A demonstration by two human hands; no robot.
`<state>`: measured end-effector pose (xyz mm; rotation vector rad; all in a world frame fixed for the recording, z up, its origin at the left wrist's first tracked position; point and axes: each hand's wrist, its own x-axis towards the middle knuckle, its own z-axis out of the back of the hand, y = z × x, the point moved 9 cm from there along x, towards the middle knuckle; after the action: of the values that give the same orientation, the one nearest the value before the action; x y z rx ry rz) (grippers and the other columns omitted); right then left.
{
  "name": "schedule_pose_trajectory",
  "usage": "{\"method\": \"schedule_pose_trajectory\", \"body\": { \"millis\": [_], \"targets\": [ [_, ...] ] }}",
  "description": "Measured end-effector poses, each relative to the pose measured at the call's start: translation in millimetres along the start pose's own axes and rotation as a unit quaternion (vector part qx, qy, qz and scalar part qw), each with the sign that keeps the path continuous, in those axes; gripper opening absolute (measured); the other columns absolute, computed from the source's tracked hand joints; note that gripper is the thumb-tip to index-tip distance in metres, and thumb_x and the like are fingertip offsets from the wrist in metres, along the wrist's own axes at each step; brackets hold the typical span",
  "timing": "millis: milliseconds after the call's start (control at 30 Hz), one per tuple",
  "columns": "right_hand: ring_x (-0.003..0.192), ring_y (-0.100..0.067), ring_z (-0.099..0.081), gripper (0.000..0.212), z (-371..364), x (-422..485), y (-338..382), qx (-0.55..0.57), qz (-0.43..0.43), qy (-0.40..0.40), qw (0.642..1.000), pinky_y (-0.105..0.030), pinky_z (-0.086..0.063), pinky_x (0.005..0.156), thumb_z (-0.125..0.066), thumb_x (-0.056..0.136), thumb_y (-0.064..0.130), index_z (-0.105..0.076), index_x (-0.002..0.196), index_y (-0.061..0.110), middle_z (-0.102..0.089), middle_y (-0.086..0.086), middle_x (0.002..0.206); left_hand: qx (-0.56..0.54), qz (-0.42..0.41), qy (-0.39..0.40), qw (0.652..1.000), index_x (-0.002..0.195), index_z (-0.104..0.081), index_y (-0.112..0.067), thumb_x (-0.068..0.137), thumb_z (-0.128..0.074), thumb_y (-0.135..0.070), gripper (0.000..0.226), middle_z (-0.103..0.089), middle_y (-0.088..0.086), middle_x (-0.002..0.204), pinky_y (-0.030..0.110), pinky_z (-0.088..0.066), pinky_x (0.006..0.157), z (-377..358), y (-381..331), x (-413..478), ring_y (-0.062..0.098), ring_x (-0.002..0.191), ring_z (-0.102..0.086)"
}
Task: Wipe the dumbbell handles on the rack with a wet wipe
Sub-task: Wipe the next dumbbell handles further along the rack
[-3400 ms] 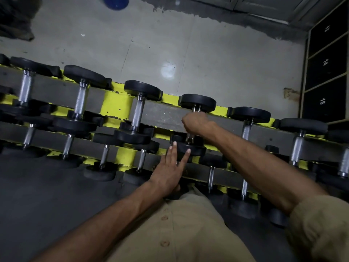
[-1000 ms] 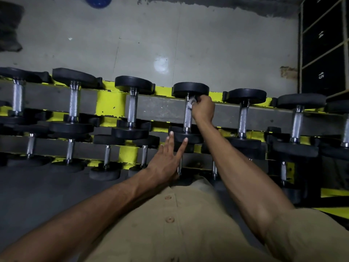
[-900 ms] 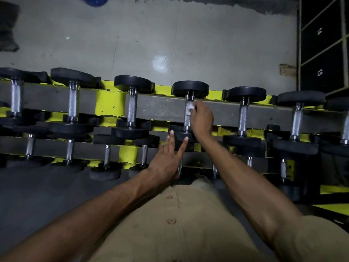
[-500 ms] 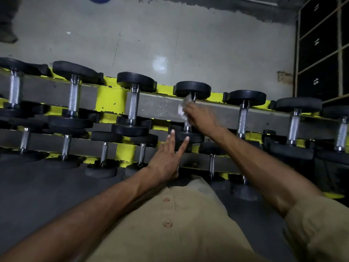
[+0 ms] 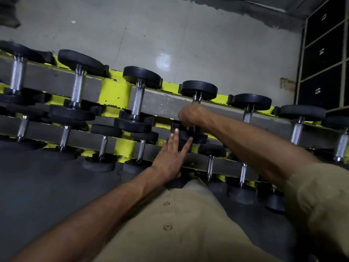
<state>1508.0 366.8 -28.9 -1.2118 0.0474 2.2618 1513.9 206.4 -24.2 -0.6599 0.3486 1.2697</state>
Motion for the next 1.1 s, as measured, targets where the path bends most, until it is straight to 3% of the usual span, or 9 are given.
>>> {"method": "schedule_pose_trajectory", "body": {
  "millis": [133,200,267,367,533,700,767,900,1100],
  "targets": [
    [0.109,-0.031,-0.065,0.027,-9.7,14.4,4.7,-0.018,-0.027,0.088,0.996,-0.039,-0.053,0.068,-0.058,0.097,0.025,-0.068,0.121,0.017,-0.064,-0.004,0.118,0.005,-0.001,0.006,1.000,0.154,0.039,-0.017,0.089,-0.077,-0.044,0.136,0.043,0.041,0.151,0.058,-0.013,0.128,-2.3,-0.6,0.3,0.055,0.155,0.015],
    [0.110,-0.032,-0.065,0.027,-12.7,10.2,7.7,-0.034,-0.014,0.080,0.996,-0.041,-0.055,0.073,-0.058,0.098,0.025,-0.067,0.122,0.016,-0.065,-0.006,0.120,0.004,-0.002,0.005,1.000,0.154,0.040,-0.016,0.088,-0.078,-0.044,0.138,0.043,0.041,0.151,0.059,-0.014,0.128,-1.2,-1.0,0.5,0.055,0.155,0.015],
    [0.110,-0.031,-0.064,0.025,-13.0,5.7,4.8,-0.034,0.019,0.041,0.998,-0.044,-0.052,0.089,-0.057,0.100,0.024,-0.066,0.122,0.014,-0.065,-0.007,0.119,0.000,0.000,0.008,1.000,0.151,0.043,-0.017,0.087,-0.079,-0.043,0.140,0.045,0.041,0.150,0.059,-0.014,0.128,-1.5,-0.4,1.1,0.055,0.154,0.015],
    [0.091,-0.027,-0.064,0.021,-7.7,-5.1,-10.2,-0.016,0.047,-0.023,0.999,-0.036,-0.049,0.074,-0.055,0.101,0.024,-0.066,0.114,0.013,-0.068,-0.006,0.109,-0.006,-0.001,0.020,1.000,0.151,0.044,-0.019,0.088,-0.080,-0.040,0.141,0.047,0.038,0.149,0.060,-0.013,0.128,-2.7,-0.6,2.0,0.055,0.154,0.017],
    [0.099,-0.030,-0.070,0.026,11.4,-32.0,-70.0,0.073,-0.012,-0.247,0.966,-0.035,-0.043,0.060,-0.056,0.096,0.018,-0.064,0.120,0.021,-0.066,0.001,0.120,-0.003,-0.014,0.022,1.000,0.155,0.040,-0.020,0.086,-0.082,-0.033,0.141,0.045,0.038,0.151,0.059,-0.013,0.129,-0.7,1.5,1.4,0.055,0.154,0.017],
    [0.089,-0.028,-0.068,0.016,-26.4,-29.4,-3.9,0.176,0.084,-0.100,0.976,-0.034,-0.051,0.069,-0.059,0.096,0.024,-0.070,0.107,0.020,-0.072,-0.004,0.103,-0.003,-0.017,0.037,0.999,0.154,0.041,-0.021,0.086,-0.083,-0.033,0.142,0.046,0.038,0.151,0.058,-0.012,0.129,-1.0,1.5,1.1,0.054,0.154,0.018],
    [0.086,-0.027,-0.068,0.012,-16.0,-28.6,-20.6,0.209,0.061,-0.156,0.963,-0.034,-0.054,0.071,-0.063,0.092,0.022,-0.073,0.099,0.019,-0.072,-0.004,0.098,-0.003,-0.019,0.034,0.999,0.154,0.041,-0.021,0.087,-0.082,-0.032,0.140,0.046,0.038,0.151,0.057,-0.012,0.129,-0.1,2.3,1.0,0.053,0.155,0.018],
    [0.097,-0.025,-0.058,0.014,-27.9,-31.4,-66.9,0.352,-0.053,-0.301,0.885,-0.031,-0.048,0.079,-0.064,0.091,0.012,-0.069,0.102,0.019,-0.055,-0.005,0.111,0.000,-0.021,0.028,0.999,0.154,0.041,-0.020,0.088,-0.081,-0.032,0.138,0.045,0.039,0.151,0.057,-0.012,0.129,0.4,3.0,-0.4,0.054,0.155,0.017],
    [0.085,-0.014,-0.060,0.011,-88.5,-52.9,-50.4,0.662,-0.257,-0.362,0.603,-0.017,-0.038,0.062,-0.056,0.099,0.018,-0.063,0.107,0.014,-0.066,0.000,0.098,0.002,-0.020,0.029,0.999,0.155,0.040,-0.019,0.088,-0.080,-0.032,0.137,0.043,0.039,0.152,0.057,-0.012,0.129,2.7,2.4,-0.6,0.054,0.155,0.016]
  ]
}}
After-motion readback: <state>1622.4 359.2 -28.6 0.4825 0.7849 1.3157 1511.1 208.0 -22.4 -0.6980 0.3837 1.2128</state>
